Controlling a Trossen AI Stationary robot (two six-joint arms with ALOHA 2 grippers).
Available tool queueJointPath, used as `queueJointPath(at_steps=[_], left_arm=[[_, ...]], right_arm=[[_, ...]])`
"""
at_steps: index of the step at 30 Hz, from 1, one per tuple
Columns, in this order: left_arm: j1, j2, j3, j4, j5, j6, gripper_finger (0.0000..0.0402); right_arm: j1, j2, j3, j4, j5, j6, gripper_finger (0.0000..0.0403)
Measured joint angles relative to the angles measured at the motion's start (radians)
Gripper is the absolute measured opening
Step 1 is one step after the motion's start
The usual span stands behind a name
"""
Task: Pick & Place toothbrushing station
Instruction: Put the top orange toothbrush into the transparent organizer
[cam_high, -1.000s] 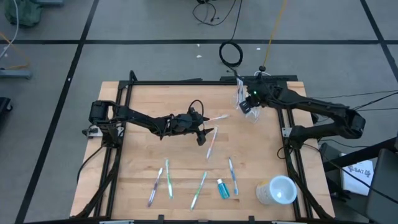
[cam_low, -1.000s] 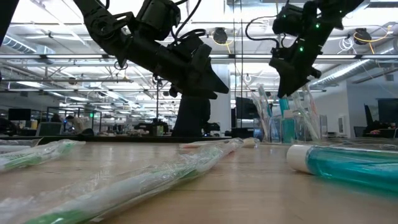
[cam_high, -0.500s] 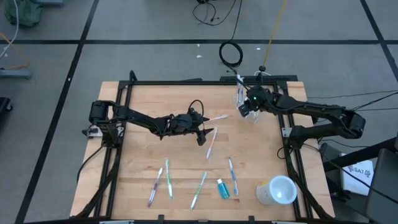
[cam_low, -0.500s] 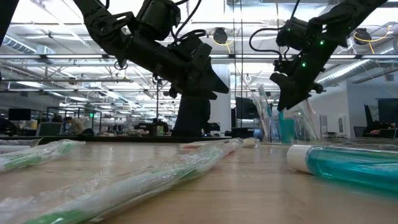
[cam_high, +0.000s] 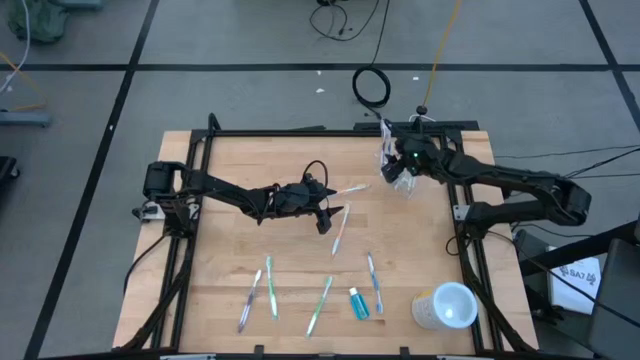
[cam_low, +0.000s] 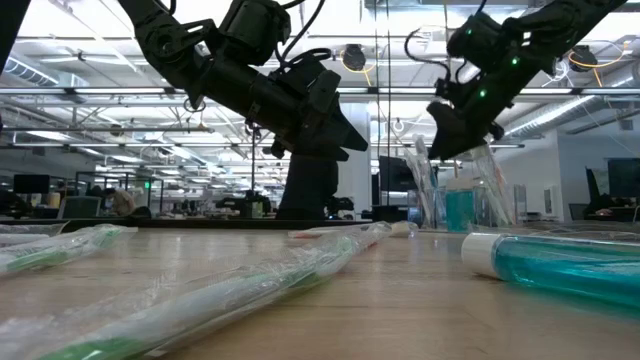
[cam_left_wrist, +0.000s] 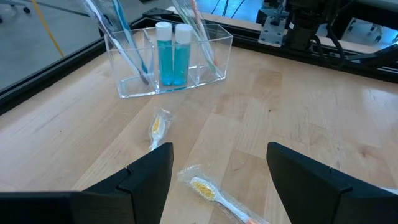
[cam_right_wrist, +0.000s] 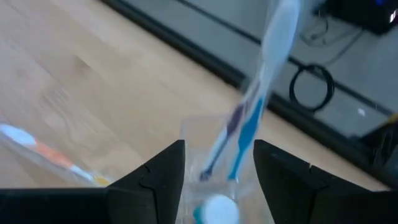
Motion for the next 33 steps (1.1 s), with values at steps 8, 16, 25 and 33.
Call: queueJointPath(at_steps=[8,16,25,33], left_arm=[[0.000,0.000,0.000,0.000,0.000,0.001,0.0266],[0.000,0.000,0.000,0.000,0.000,0.003,0.0266],[0.000,0.000,0.000,0.000,0.000,0.003,0.0266],[0.000,0.000,0.000,-0.023,0.000,0.003,0.0266]], right_arm=[[0.091,-0.106,0.000,0.025,-0.116,-0.065,0.0174],[0.289,-0.094,0.000,0.025,-0.210,-0.031,0.0169],[0.478,0.072,0.000,0.026,-0.209,0.017,0.0169],[0.587,0.159,0.000,0.023,-0.211,0.031,0.0169]])
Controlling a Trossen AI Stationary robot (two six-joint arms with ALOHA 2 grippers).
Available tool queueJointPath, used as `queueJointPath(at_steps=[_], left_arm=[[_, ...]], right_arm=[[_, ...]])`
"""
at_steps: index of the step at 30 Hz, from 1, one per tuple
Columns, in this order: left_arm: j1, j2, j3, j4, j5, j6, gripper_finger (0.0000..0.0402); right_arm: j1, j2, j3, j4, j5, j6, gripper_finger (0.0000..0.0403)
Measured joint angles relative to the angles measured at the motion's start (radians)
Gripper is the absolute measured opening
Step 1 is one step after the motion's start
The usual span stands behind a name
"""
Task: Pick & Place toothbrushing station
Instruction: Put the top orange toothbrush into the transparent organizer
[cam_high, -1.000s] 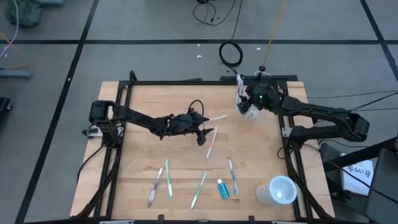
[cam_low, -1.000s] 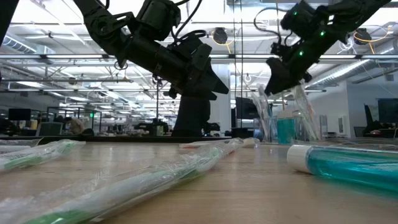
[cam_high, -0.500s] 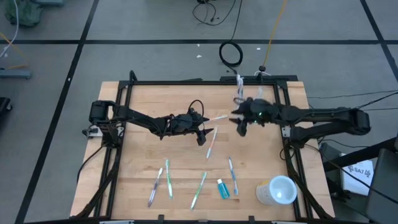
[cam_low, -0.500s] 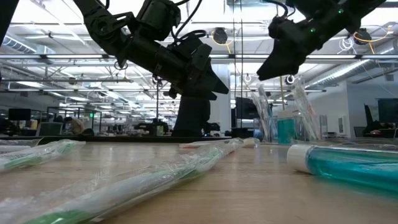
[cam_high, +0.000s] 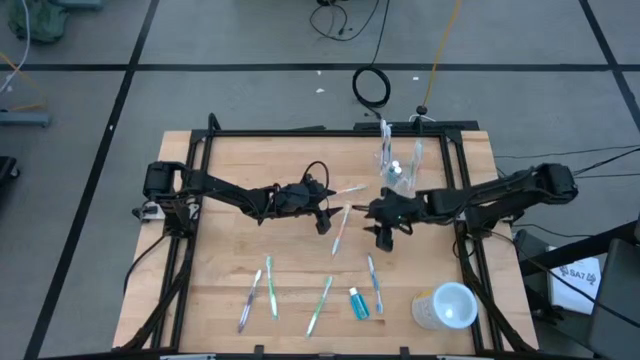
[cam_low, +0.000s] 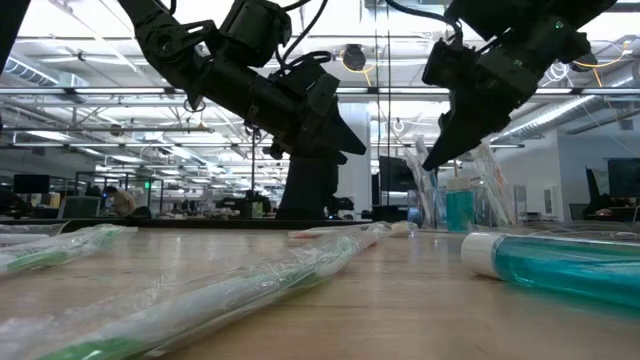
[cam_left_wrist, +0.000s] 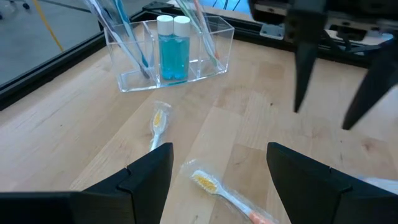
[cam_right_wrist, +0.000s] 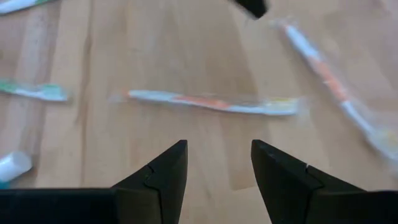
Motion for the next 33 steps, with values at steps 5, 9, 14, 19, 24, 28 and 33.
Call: queueJointPath(at_steps=[5,9,14,19,24,28,33], left_arm=[[0.000,0.000,0.000,-0.012,0.000,0.001,0.0266],[0.000,0.000,0.000,-0.031,0.000,0.001,0.0266],[0.000,0.000,0.000,-0.111,-0.027,0.018,0.0266],[0.019,0.000,0.000,-0.281,-0.152,-0.041,0.0266],[0.038,0.000,-0.001,-0.244,-0.061,-0.067,0.0266],[0.050,0.001,0.068,-0.243,-0.005,-0.058,0.0266],[0.088,0.024,0.286,-0.506,-0.010,0.041,0.0266]], right_arm=[[0.033,-0.002,0.000,-0.039,-0.088,0.058,0.0169],[0.060,-0.011,0.000,-0.122,-0.128,0.060,0.0169],[0.066,-0.011,0.000,-0.205,-0.124,0.073,0.0169],[0.062,-0.011,0.000,-0.191,-0.100,0.070,0.0169],[0.049,-0.012,0.000,-0.186,-0.098,0.069,0.0169],[0.043,-0.012,0.000,-0.187,-0.101,0.058,0.0169],[0.034,-0.012,0.000,-0.188,-0.101,0.053,0.0169]])
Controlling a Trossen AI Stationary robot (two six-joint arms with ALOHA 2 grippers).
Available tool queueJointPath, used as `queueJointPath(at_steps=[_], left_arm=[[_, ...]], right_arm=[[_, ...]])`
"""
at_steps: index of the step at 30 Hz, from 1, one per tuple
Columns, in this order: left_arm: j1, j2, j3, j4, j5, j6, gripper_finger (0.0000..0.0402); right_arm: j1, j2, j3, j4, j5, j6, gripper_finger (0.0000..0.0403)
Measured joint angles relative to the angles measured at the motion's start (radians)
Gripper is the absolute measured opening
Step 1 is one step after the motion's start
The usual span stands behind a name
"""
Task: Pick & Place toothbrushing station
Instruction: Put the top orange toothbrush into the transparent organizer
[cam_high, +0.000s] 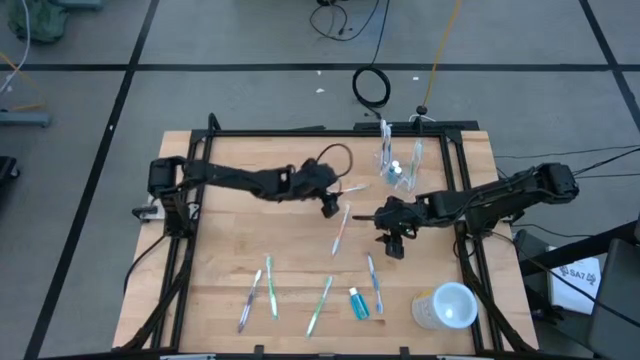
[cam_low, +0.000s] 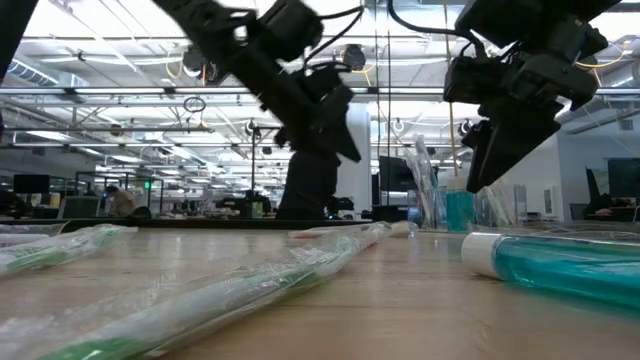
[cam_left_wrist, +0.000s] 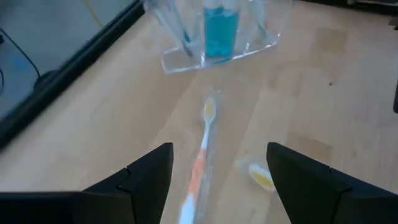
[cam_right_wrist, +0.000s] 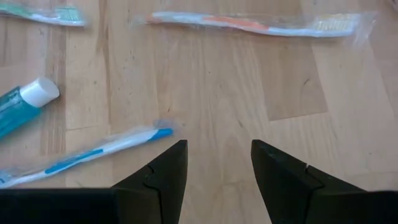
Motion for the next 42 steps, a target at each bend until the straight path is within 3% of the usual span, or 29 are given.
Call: queueJointPath(at_steps=[5,10,21,28,35,38,42], left_arm=[[0.018,0.081,0.188,-0.130,0.003,0.088,0.0266],[0.028,0.189,0.243,-0.159,0.003,0.107,0.0266],[0.078,0.234,0.247,-0.447,0.002,0.012,0.0266],[0.090,0.234,0.214,-0.417,0.085,-0.041,0.0266],[0.084,0.227,0.125,-0.370,0.089,-0.068,0.0265],[0.084,0.226,0.109,-0.357,0.091,-0.074,0.0242],[0.082,0.226,0.101,-0.343,0.098,-0.046,0.0176]], right_arm=[[-0.011,-0.014,0.000,-0.034,0.000,-0.001,0.0169],[-0.010,-0.028,0.000,-0.050,0.000,-0.001,0.0169],[-0.010,-0.028,0.000,-0.050,0.000,-0.003,0.0169],[-0.010,-0.028,0.000,-0.048,0.000,0.010,0.0169],[-0.010,-0.028,0.000,-0.043,0.000,0.012,0.0169],[-0.010,-0.028,0.000,-0.041,0.000,0.009,0.0169],[-0.010,-0.028,0.000,-0.034,0.000,0.009,0.0169]])
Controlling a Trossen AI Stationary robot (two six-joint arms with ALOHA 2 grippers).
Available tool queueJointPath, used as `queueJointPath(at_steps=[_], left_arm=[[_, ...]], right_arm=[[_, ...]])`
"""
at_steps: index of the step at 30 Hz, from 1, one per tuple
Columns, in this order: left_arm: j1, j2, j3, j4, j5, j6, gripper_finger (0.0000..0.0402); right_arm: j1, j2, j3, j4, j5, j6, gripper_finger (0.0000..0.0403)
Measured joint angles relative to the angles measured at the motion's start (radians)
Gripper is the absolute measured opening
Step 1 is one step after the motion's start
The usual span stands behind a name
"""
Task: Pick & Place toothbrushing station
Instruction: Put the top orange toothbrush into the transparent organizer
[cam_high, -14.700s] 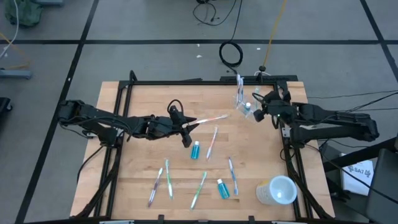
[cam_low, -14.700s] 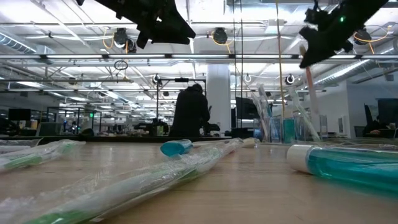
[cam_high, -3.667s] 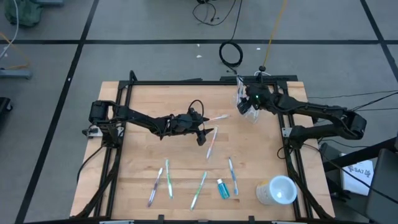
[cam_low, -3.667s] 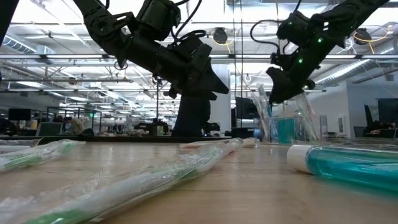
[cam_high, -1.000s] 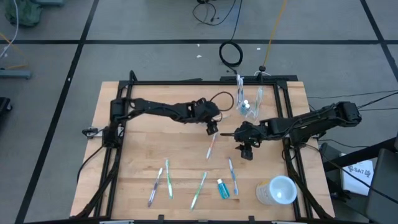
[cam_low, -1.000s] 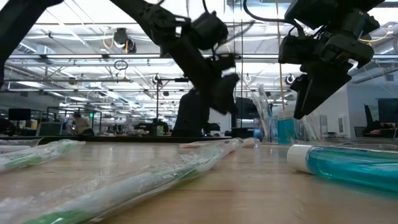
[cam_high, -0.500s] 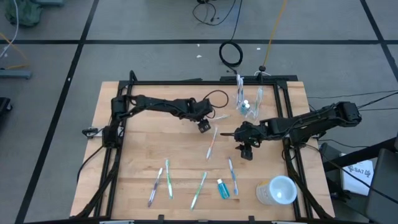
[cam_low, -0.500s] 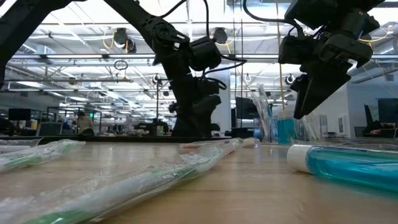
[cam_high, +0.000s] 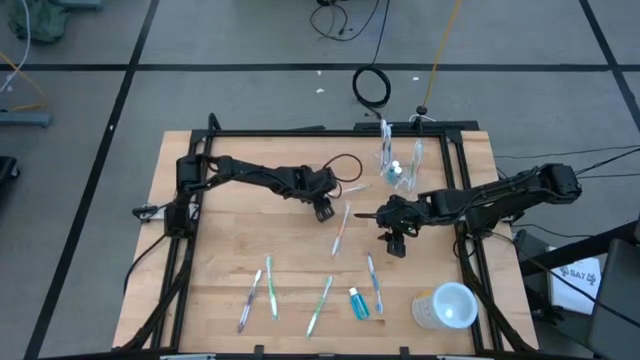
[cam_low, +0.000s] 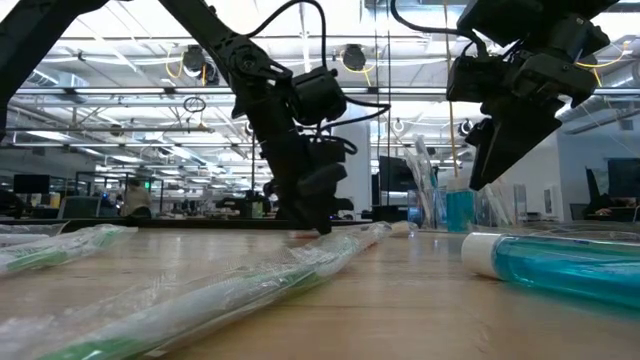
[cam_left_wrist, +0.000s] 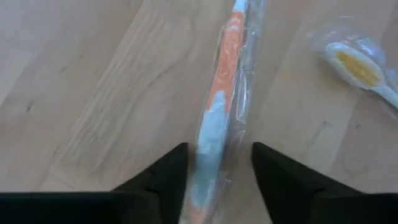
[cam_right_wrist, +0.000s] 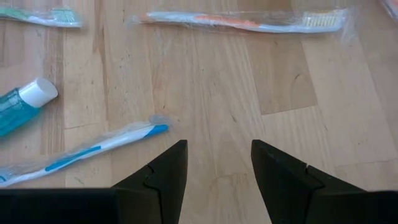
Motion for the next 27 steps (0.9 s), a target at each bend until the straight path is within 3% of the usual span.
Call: queueJointPath(at_steps=[6,11,17,23,27], left_arm=[[0.001,0.002,0.009,-0.007,0.024,-0.002,0.0077],[0.002,-0.034,0.004,-0.034,0.010,-0.011,0.0013],[-0.018,-0.172,0.005,-0.084,-0.054,-0.018,0.0026],[-0.087,-0.345,0.005,-0.086,-0.131,-0.010,0.0011],[-0.157,-0.423,0.006,-0.077,-0.257,-0.010,0.0009]], right_arm=[[0.000,0.000,0.000,0.018,0.070,-0.020,0.0169],[-0.016,0.000,0.000,0.152,0.160,-0.169,0.0169],[-0.051,0.000,0.000,0.411,0.158,-0.199,0.0169],[-0.083,0.001,0.000,0.568,0.162,-0.045,0.0169],[-0.086,0.001,0.000,0.646,0.166,-0.024,0.0169]])
